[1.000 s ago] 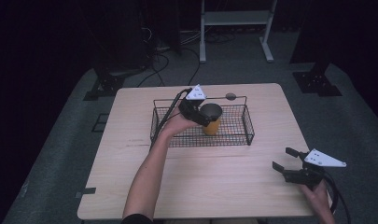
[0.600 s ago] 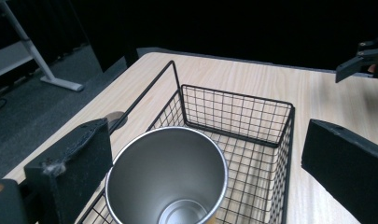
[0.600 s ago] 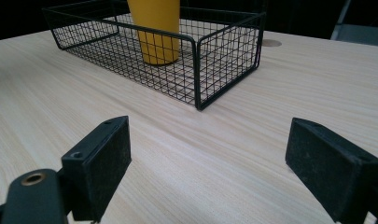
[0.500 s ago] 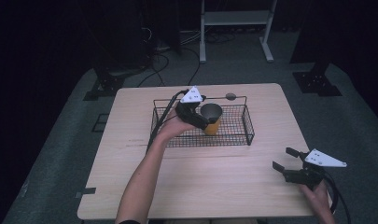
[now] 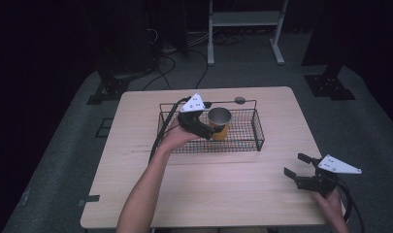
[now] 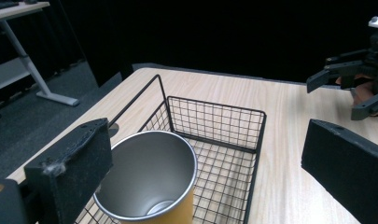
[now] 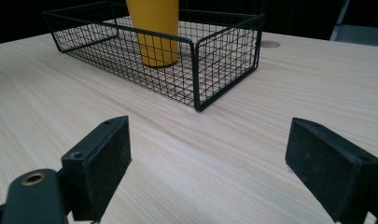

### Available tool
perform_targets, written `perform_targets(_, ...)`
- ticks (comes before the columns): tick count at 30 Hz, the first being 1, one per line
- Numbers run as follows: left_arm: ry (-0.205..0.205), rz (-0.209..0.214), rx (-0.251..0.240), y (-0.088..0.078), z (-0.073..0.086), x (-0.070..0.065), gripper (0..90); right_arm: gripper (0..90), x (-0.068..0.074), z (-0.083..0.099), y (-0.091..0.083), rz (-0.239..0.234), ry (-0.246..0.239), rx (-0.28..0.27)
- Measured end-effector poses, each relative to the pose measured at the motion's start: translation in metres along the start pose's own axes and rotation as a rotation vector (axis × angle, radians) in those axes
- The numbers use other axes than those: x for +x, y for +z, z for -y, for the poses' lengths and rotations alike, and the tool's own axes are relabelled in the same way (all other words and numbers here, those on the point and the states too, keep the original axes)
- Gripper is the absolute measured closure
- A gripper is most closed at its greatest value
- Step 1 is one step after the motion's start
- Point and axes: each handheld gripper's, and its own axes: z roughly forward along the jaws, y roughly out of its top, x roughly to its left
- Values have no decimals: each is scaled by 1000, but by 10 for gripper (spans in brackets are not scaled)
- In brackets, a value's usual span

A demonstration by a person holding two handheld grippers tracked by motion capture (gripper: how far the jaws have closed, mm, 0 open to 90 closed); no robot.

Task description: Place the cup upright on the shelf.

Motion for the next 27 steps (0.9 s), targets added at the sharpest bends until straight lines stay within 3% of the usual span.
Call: perform_targets(27, -27, -9, -24, -24, 30, -22, 13, 132, 0, 0, -1, -2, 4, -7)
